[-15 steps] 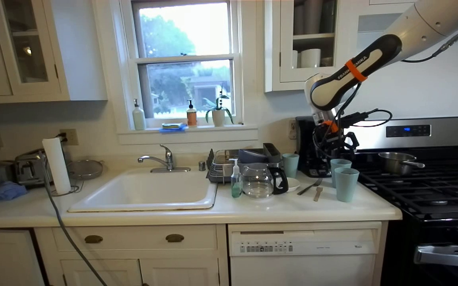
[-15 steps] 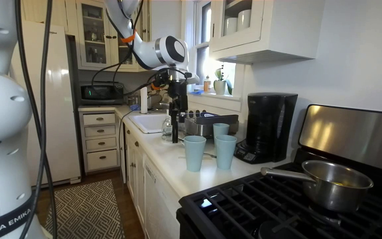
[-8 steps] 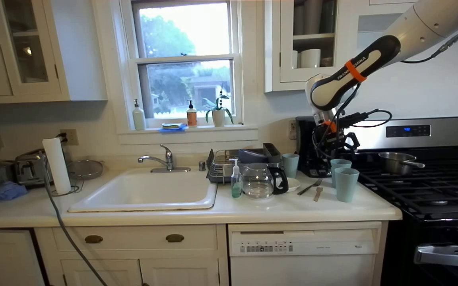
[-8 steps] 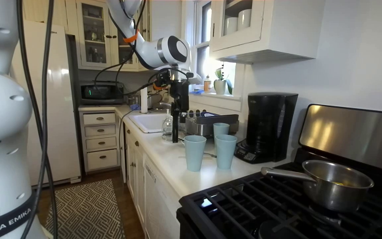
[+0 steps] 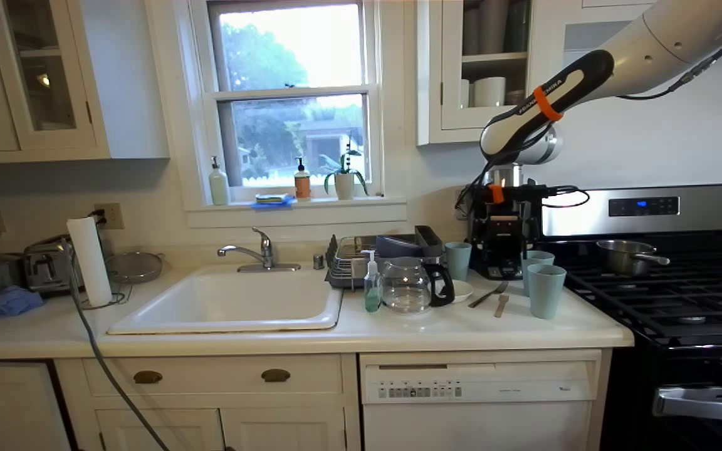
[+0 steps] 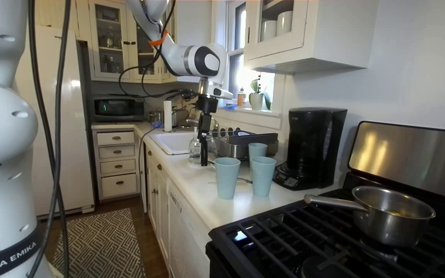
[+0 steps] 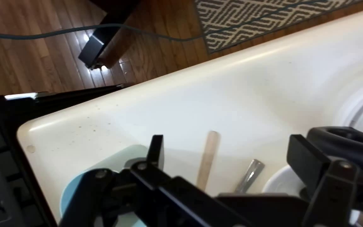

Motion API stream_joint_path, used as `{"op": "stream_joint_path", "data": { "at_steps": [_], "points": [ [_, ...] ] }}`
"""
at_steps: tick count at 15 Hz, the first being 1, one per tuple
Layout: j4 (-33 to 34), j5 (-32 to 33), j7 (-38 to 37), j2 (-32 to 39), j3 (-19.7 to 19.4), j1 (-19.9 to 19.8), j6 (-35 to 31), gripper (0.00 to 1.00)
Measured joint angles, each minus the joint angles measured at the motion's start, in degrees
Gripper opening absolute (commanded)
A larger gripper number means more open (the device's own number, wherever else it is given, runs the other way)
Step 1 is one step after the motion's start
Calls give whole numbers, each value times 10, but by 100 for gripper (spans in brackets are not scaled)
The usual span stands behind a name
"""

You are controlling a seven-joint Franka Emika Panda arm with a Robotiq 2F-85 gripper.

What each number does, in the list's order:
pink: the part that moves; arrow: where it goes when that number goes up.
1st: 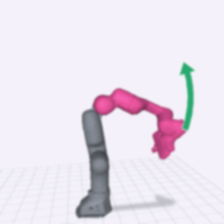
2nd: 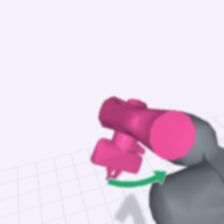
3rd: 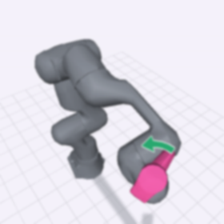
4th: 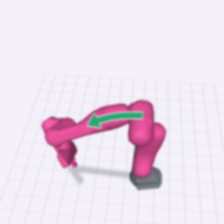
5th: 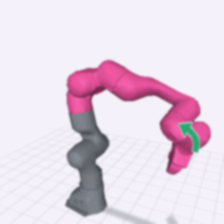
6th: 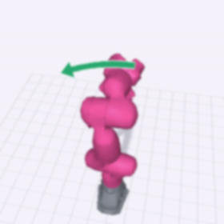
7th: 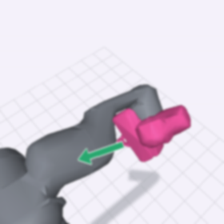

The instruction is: Put the black object on the counter

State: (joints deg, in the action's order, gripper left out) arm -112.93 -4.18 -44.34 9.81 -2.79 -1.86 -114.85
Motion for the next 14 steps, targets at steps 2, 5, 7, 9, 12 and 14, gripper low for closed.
{"op": "stream_joint_path", "data": {
  "at_steps": [2, 5, 7, 9, 12, 14],
  "points": [
    [11, -35, -14, 13, -2, -1, -22, 100],
    [34, -66, -32, 42, -2, 0, -36, 100],
    [51, -69, -51, 66, -2, 4, -56, 100],
    [70, -69, -69, 93, -2, 9, -72, 100],
    [102, -69, -97, 137, -2, 18, -101, 100],
    [127, -69, -110, 166, -2, 25, -108, 100]
  ]
}}
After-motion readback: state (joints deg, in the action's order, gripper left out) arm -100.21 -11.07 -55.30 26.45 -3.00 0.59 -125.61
